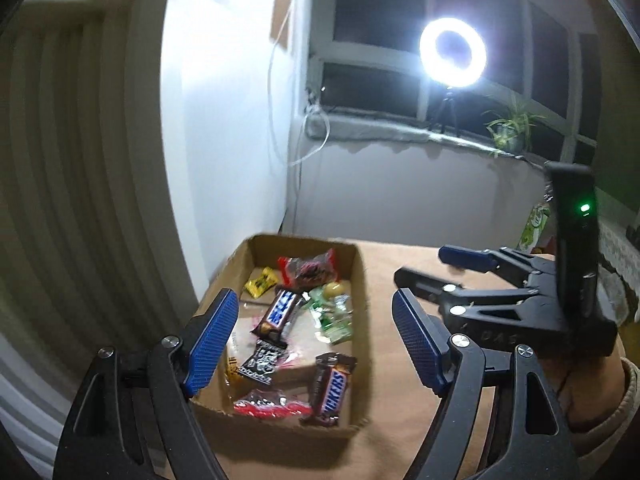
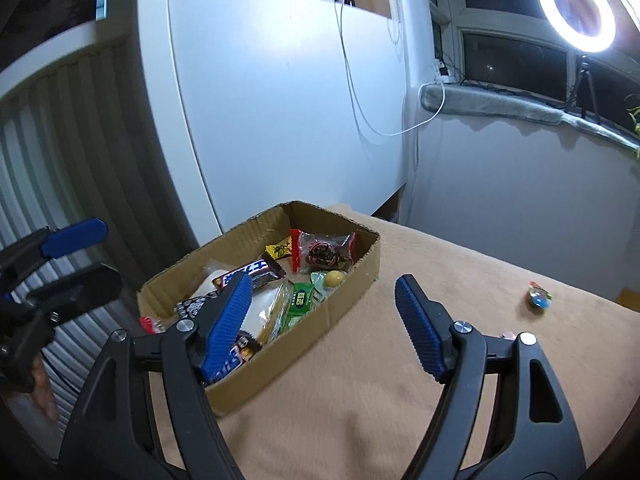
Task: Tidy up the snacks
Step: 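Carry the Snickers and green candy into the cardboard box and open both tools, then grasp the white wrapper with the left tool while the right tool grasps the round jelly cup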
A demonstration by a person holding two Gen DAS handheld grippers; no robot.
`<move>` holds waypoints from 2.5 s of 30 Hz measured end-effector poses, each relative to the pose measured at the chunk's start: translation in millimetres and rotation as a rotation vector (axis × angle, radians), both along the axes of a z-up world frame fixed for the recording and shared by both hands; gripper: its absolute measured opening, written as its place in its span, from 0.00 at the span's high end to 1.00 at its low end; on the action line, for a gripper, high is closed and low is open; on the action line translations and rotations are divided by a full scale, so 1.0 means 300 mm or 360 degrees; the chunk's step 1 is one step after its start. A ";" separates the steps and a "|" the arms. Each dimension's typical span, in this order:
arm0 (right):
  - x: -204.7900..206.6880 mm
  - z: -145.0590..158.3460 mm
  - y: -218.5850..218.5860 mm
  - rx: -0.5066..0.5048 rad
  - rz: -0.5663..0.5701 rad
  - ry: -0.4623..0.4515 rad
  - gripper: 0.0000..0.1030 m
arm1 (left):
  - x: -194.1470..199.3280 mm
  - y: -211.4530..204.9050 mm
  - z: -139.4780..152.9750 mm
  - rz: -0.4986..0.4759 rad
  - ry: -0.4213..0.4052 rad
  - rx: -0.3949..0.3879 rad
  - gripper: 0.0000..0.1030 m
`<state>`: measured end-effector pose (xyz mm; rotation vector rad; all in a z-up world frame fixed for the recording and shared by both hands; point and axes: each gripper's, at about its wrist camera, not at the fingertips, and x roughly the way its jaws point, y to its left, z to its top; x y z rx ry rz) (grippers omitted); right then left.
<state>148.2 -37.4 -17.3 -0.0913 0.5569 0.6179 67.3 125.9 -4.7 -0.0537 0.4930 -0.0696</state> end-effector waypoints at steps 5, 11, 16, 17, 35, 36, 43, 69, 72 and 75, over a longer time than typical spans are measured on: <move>-0.070 0.036 -0.055 0.0020 -0.0023 -0.0042 0.19 | -0.075 -0.056 0.071 -0.0030 -0.0083 0.0056 0.22; -0.121 0.067 -0.134 0.0058 -0.0058 -0.0077 0.16 | -0.140 -0.127 0.121 -0.0070 -0.0138 0.0116 0.22; -0.134 0.075 -0.205 0.0083 -0.0095 -0.0085 0.16 | -0.160 -0.181 0.144 -0.0113 -0.0166 0.0159 0.22; -0.138 0.076 -0.218 0.0088 -0.0101 -0.0085 0.16 | -0.159 -0.194 0.146 -0.0122 -0.0167 0.0170 0.22; 0.045 -0.042 -0.559 0.0077 -0.0330 0.0021 0.16 | 0.048 -0.472 0.011 -0.0370 0.0069 0.0144 0.22; 0.065 -0.052 -0.573 0.0062 -0.0341 0.0032 0.16 | 0.069 -0.487 -0.006 -0.0387 0.0094 0.0134 0.22; 0.253 -0.139 -0.647 -0.0089 -0.0364 0.0130 0.16 | 0.245 -0.611 -0.156 -0.0501 0.0297 0.0081 0.22; 0.709 -0.349 -0.562 -0.0403 -0.0027 0.0406 0.58 | 0.656 -0.794 -0.411 -0.0536 0.0637 -0.0030 0.56; 0.705 -0.347 -0.563 -0.0402 -0.0019 0.0407 0.58 | 0.656 -0.795 -0.408 -0.0524 0.0628 -0.0033 0.72; 0.694 -0.342 -0.569 -0.0388 -0.0021 0.0411 0.59 | 0.659 -0.785 -0.410 -0.0521 0.0628 -0.0067 0.82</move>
